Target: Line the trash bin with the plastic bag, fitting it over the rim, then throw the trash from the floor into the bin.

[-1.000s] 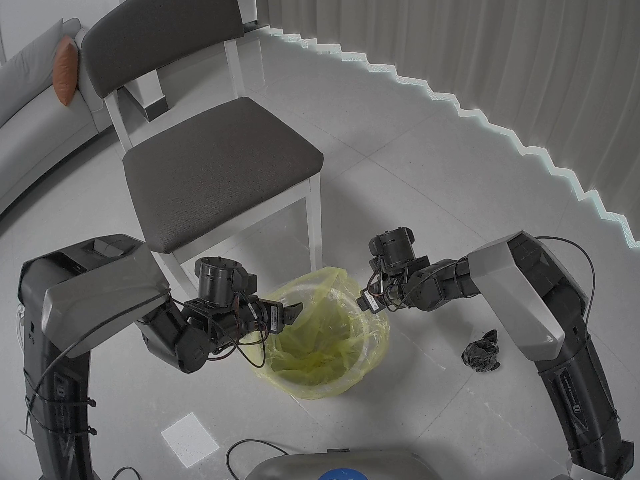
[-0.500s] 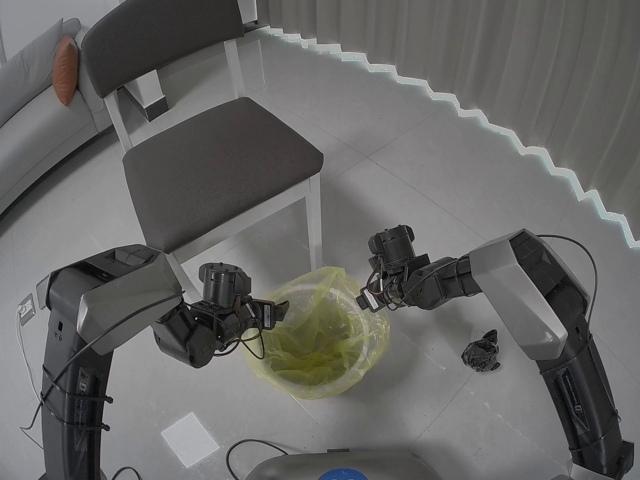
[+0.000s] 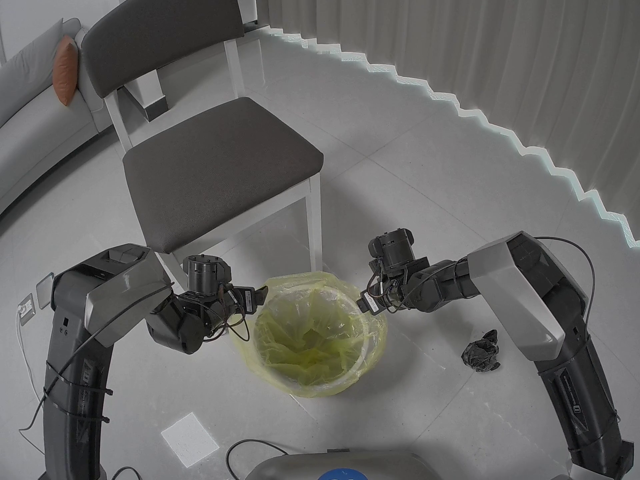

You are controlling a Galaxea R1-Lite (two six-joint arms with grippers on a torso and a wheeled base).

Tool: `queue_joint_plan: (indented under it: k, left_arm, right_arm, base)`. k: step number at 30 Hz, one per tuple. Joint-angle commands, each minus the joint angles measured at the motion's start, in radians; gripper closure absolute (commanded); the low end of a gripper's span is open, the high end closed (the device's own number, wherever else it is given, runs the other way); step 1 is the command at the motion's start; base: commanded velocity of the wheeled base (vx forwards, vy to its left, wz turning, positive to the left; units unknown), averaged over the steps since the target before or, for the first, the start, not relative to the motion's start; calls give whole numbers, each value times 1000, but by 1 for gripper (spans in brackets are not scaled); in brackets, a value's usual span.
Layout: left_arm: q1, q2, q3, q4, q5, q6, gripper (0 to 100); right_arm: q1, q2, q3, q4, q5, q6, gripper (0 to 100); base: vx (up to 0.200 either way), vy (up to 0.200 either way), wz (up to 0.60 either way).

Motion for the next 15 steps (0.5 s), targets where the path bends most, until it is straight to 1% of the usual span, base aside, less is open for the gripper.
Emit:
queue_joint_plan:
  k: [1,7,15]
  left_arm:
    - [7,33,-21,0,-2,-1,0]
    - [27,54,-24,-1,-7,-1,0]
    - [30,66,-12,-3,-7,-4,0]
  right_arm:
    - [-7,16,-1,-1,0,0,0]
    - [-8,39,-9,-5,0,0,0]
    - [-10,52,-10,-5,0,0,0]
  base:
    - [0,0,0]
    - [0,0,0]
    - [0,0,0]
